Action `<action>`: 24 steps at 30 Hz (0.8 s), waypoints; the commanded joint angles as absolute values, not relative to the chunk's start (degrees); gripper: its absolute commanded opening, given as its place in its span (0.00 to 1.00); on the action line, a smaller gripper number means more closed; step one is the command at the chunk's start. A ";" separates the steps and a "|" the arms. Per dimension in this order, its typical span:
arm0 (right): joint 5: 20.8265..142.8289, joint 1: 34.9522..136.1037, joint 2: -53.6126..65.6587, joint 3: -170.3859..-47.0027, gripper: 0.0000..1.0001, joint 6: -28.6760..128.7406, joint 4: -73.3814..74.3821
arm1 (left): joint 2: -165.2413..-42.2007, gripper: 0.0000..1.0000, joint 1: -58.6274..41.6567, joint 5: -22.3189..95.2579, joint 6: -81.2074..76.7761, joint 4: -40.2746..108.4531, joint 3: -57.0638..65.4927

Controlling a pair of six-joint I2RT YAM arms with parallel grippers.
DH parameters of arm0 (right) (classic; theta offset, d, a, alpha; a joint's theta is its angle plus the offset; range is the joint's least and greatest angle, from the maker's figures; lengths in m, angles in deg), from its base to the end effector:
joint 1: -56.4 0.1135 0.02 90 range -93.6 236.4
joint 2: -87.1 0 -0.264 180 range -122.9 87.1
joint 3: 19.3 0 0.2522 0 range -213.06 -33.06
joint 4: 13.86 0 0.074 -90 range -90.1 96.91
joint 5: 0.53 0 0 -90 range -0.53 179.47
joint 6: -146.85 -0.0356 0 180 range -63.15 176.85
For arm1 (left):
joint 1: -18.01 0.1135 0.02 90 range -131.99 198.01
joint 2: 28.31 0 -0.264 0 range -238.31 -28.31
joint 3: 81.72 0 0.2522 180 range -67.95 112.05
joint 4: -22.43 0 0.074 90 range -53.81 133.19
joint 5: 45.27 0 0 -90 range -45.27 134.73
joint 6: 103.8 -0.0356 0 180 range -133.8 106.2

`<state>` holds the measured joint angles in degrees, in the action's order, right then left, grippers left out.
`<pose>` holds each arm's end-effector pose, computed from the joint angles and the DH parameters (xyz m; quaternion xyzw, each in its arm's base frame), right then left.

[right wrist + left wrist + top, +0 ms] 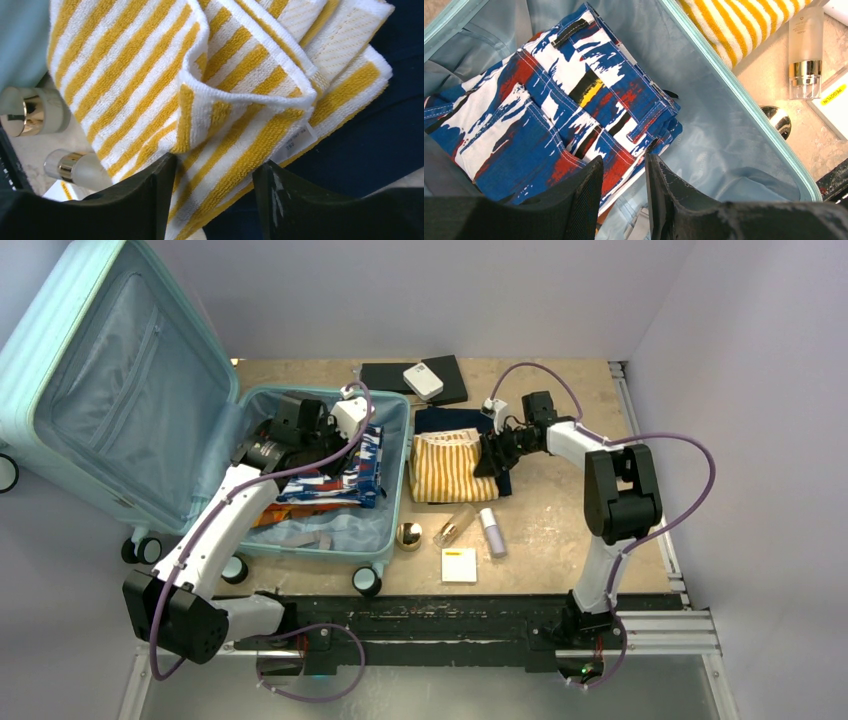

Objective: Pack the luggage
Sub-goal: Pick up the clothes at the center of the board.

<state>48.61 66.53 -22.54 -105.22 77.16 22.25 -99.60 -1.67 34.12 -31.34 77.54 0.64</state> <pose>0.3802 0.0916 0.1734 -0.3252 0.8492 0.3141 0.2728 0.2437 -0.0941 0.3362 0.3267 0.8572 -0.0924 0.3871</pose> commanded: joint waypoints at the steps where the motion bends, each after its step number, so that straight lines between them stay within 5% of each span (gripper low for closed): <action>1: 42.61 66.72 -22.06 -108.17 0.56 77.72 24.91 | -99.65 0.36 -1.67 33.74 -30.58 76.38 1.09; 10: 40.78 66.68 -22.05 -108.65 0.01 78.26 25.87 | -100.90 0.36 -1.67 33.83 -30.67 77.38 2.63; 24: 47.97 66.04 -11.62 -107.39 0.00 71.20 18.14 | -101.23 0.36 -1.70 35.13 -31.46 79.45 5.56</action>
<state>45.22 66.47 -18.06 -106.86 74.91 23.43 -101.68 -1.67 34.58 -31.38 79.13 2.83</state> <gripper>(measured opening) 0.030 0.359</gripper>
